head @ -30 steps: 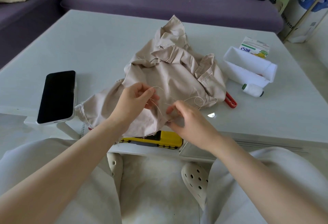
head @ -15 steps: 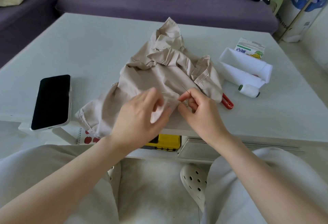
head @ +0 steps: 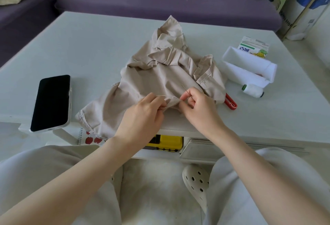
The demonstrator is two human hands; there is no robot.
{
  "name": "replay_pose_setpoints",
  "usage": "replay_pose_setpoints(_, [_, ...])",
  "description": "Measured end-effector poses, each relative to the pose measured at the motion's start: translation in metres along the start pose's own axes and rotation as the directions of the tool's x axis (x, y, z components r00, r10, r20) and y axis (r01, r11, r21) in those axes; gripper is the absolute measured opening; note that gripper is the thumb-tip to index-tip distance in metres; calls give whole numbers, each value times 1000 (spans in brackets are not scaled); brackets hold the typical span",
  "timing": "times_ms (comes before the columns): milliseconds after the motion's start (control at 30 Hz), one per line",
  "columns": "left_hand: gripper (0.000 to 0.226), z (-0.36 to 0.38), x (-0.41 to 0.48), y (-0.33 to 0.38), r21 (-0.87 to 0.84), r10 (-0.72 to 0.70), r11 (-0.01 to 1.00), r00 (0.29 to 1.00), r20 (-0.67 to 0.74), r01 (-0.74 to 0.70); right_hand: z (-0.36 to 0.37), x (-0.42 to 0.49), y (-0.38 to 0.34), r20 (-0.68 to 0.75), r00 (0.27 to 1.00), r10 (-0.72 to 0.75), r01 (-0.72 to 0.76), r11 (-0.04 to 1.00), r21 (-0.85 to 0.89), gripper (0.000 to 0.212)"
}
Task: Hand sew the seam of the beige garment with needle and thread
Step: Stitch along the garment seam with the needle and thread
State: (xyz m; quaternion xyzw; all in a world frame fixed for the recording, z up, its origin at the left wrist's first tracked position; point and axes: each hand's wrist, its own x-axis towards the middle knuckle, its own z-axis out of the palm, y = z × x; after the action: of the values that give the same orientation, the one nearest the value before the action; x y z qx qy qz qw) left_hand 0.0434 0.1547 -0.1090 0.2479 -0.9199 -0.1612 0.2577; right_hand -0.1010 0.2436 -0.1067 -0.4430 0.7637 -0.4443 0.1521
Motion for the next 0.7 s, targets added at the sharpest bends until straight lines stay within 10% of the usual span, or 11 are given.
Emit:
replay_pose_setpoints(367, [23,-11,0,-7,-459,-298,814,933,199,358,9,-6,-5,125,992,-21,19,1000,15,17])
replay_pose_setpoints(700, [13,-20,-5,-15,-332,-126,931,986,105,155,6,-8,-8,211,977,-32,33,999,-3,21])
